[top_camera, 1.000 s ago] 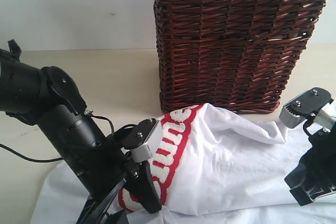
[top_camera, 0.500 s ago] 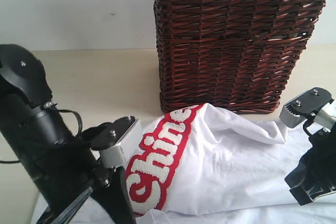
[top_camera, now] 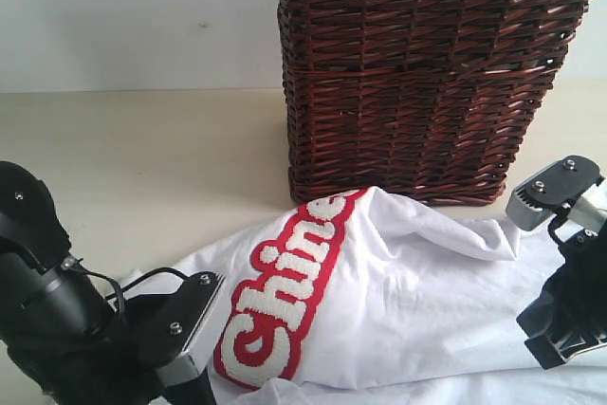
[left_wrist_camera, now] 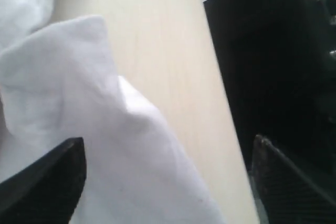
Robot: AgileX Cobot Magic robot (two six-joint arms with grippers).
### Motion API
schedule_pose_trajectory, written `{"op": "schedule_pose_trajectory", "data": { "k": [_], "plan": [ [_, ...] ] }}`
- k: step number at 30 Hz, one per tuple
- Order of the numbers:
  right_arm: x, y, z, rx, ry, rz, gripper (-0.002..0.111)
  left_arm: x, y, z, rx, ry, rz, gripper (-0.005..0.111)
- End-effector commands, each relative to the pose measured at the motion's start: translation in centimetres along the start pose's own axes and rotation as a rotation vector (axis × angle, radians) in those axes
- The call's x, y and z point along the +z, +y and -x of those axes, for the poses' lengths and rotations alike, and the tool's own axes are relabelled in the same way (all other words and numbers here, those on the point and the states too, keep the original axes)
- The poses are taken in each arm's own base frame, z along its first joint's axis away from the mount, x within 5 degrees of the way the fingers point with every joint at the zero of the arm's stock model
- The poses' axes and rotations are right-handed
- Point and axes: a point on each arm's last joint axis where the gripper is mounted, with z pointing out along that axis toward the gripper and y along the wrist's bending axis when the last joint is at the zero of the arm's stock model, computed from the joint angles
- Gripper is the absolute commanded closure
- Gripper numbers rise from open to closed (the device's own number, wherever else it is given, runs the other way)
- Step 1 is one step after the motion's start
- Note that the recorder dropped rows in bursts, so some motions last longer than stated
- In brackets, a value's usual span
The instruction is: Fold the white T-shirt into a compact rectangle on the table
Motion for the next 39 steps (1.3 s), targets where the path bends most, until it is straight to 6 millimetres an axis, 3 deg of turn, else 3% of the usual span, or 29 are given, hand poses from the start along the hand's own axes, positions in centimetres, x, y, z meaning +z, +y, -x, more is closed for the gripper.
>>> {"op": "schedule_pose_trajectory", "data": {
  "k": [1, 4, 10, 12, 15, 17, 22, 30, 32, 33, 35, 37, 39],
  "plan": [
    [-0.3, -0.1, 0.2, -0.006, -0.017, -0.015, 0.108, 0.8, 0.7, -0.5, 0.032, 0.021, 0.027, 0.025],
    [-0.3, -0.1, 0.2, -0.004, -0.017, -0.015, 0.108, 1.5, 1.1, -1.0, 0.015, 0.034, 0.003, 0.029],
    [-0.3, -0.1, 0.2, -0.004, -0.017, -0.015, 0.108, 1.7, -0.2, -0.9, -0.032, 0.012, -0.157, 0.052],
    [-0.3, -0.1, 0.2, -0.004, -0.017, -0.015, 0.108, 1.7, -0.1, -0.6, -0.047, -0.014, -0.145, 0.067],
    [-0.3, -0.1, 0.2, -0.004, -0.017, -0.015, 0.108, 1.7, 0.3, -0.5, -0.056, -0.027, -0.1, 0.102],
    [-0.3, -0.1, 0.2, -0.004, -0.017, -0.015, 0.108, 1.7, 0.1, -0.6, -0.026, -0.022, -0.123, 0.107],
    [-0.3, -0.1, 0.2, -0.004, -0.017, -0.015, 0.108, 1.2, -1.9, -0.9, 0.013, 0.0, -0.35, 0.107],
    [-0.3, -0.1, 0.2, -0.004, -0.016, -0.013, 0.108, 1.5, -1.6, -0.8, 0.013, -0.022, -0.343, 0.104],
    [-0.3, 0.0, 0.2, 0.005, -0.012, -0.008, 0.108, 1.8, -0.8, -1.0, -0.003, -0.002, -0.261, 0.088],
    [-0.3, 0.0, 0.1, 0.004, -0.008, -0.003, 0.108, 1.9, -0.6, -1.0, -0.026, 0.004, -0.237, 0.072],
    [-0.3, 0.1, 0.1, 0.004, -0.001, 0.004, 0.108, 1.7, -0.3, -0.7, -0.059, -0.001, -0.222, 0.055],
    [-0.3, 0.1, 0.1, 0.004, 0.0, 0.005, 0.108, 1.6, 0.3, -0.4, -0.097, -0.014, -0.18, 0.045],
    [-0.3, 0.1, 0.1, 0.004, 0.0, 0.005, 0.108, 1.6, 1.3, 0.0, -0.137, -0.033, -0.083, 0.045]
  ]
}}
